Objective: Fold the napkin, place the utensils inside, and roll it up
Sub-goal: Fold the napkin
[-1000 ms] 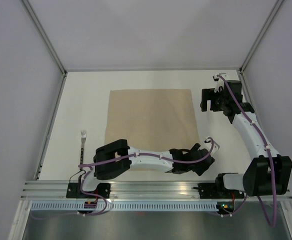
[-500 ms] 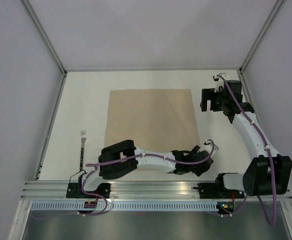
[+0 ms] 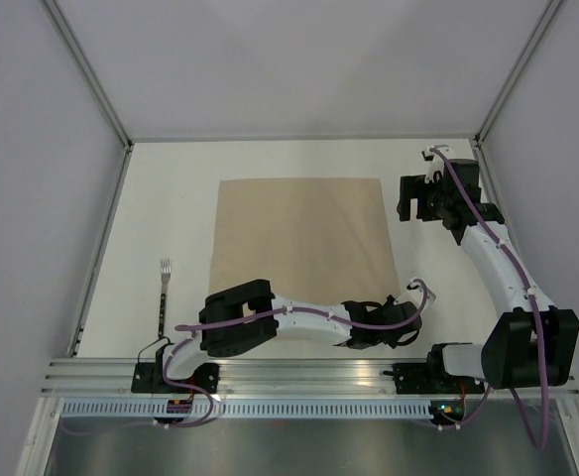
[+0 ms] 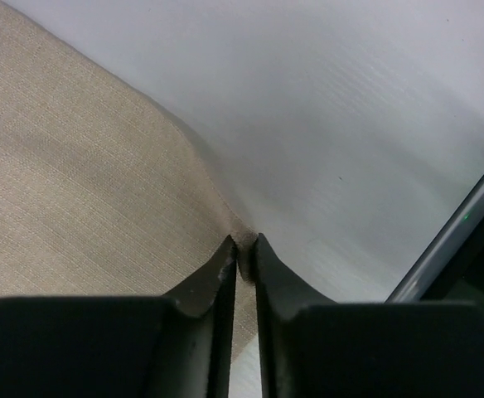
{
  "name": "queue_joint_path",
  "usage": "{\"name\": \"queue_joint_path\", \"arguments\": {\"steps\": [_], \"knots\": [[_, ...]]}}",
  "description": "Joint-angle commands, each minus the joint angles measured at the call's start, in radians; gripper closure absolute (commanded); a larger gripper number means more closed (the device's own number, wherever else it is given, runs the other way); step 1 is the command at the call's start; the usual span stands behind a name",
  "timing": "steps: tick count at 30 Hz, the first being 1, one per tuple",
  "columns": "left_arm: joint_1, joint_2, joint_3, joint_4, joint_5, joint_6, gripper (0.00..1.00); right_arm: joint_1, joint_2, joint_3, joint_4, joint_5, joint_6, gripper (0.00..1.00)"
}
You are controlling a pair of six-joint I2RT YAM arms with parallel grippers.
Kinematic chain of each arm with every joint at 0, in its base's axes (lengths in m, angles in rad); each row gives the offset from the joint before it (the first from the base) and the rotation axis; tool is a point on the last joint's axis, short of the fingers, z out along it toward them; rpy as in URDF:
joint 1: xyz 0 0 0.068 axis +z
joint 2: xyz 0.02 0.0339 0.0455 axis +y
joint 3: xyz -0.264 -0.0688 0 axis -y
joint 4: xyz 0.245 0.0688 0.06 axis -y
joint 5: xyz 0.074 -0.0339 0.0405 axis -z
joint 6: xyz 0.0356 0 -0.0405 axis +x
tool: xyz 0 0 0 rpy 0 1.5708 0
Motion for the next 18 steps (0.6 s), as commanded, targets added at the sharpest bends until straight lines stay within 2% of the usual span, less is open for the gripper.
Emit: {"name": "queue_joint_path", "arguments": {"steps": [1, 3, 4, 13, 18], "knots": [[-0.012, 0.009, 0.028, 0.026, -0.003, -0.013, 0.83, 0.002, 0.006, 0.033, -0.018, 0.009, 0.017, 0.04], [-0.012, -0.005, 0.025, 0.028, 0.006, -0.015, 0.96, 0.001, 0.008, 0.033, -0.018, 0.009, 0.017, 0.04], [-0.012, -0.011, 0.024, 0.034, 0.011, -0.016, 0.98, 0.001, 0.008, 0.033, -0.018, 0.009, 0.017, 0.04], [0.005, -0.133, -0.027, 0.087, 0.096, -0.033, 0.98, 0.002, 0.006, 0.031, -0.019, 0.009, 0.017, 0.04], [0.101, -0.233, -0.111, 0.141, 0.202, -0.097, 0.98, 0.002, 0.003, 0.028, -0.021, 0.007, 0.017, 0.04]]}}
